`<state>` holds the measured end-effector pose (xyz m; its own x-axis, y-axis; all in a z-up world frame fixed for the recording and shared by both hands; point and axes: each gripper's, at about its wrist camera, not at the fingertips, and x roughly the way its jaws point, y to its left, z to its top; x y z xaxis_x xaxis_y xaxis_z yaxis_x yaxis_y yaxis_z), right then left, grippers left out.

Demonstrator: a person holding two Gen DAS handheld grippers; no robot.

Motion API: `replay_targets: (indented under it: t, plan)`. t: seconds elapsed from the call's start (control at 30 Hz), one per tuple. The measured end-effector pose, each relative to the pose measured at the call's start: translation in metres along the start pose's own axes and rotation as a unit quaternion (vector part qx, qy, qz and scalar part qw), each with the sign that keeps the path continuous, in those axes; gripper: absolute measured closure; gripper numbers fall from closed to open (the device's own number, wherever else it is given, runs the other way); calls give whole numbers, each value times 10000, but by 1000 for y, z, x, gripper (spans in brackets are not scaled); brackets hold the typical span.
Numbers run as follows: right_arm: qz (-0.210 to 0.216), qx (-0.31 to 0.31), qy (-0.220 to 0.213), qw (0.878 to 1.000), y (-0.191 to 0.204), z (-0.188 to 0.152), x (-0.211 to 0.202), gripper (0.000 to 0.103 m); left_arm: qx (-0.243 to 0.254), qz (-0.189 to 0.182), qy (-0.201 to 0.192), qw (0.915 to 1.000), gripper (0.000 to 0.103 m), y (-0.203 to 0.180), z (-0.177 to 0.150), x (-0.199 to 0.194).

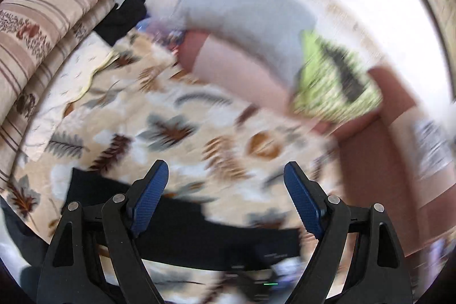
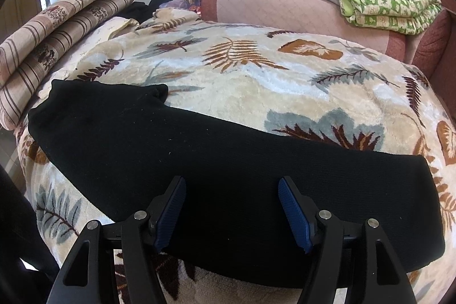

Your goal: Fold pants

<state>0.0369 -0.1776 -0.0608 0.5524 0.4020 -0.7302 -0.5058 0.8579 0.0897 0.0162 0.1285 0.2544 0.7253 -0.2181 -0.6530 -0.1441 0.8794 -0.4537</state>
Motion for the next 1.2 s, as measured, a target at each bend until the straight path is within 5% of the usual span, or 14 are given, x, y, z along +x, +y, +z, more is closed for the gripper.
replay_targets:
  t: [0.13,0.23,0.4,0.57,0.63,0.7,0.87,0.97,1.03,1.1,1.2]
  plan:
    - [-6,27,24,10000,0,0,0,38,133,-340,-6,9993,16,-20,-1,-11]
    - [2,13,33,10000,-1,1,-1,38,681,20,459,9966,16,-17,-40,31]
    - [-50,58,89,9999,0,3,-5,38,1693,913,800,9781,16,18,-147,130]
    - [-870,219,-521,9946,-13,8,-33,38,1125,915,1449,9788,16,65,-199,197]
    - [-1139,400,-222,9924,-24,4,-23,38,1621,1118,1204,9730,16,58,-209,199]
    - [-917,681,302,9930,-35,-4,-3,36,1961,1344,1230,9635,16,50,-215,204]
    - [-1032,653,-172,9924,-34,2,-25,36,1592,706,1081,9788,16,37,-190,201]
    - [-1391,917,-703,9835,-52,2,-50,36,1711,700,1424,9724,16,26,-186,231]
    - [-1506,1287,-451,9791,-70,-8,-48,36,1882,957,1505,9658,14,26,-194,246]
    - [-995,1881,129,9770,-92,-28,-31,35,2209,1099,1408,9588,8,16,-202,246]
    - [-539,2061,-493,9758,-102,-28,-62,36,2345,1204,1324,9555,8,12,-207,243]
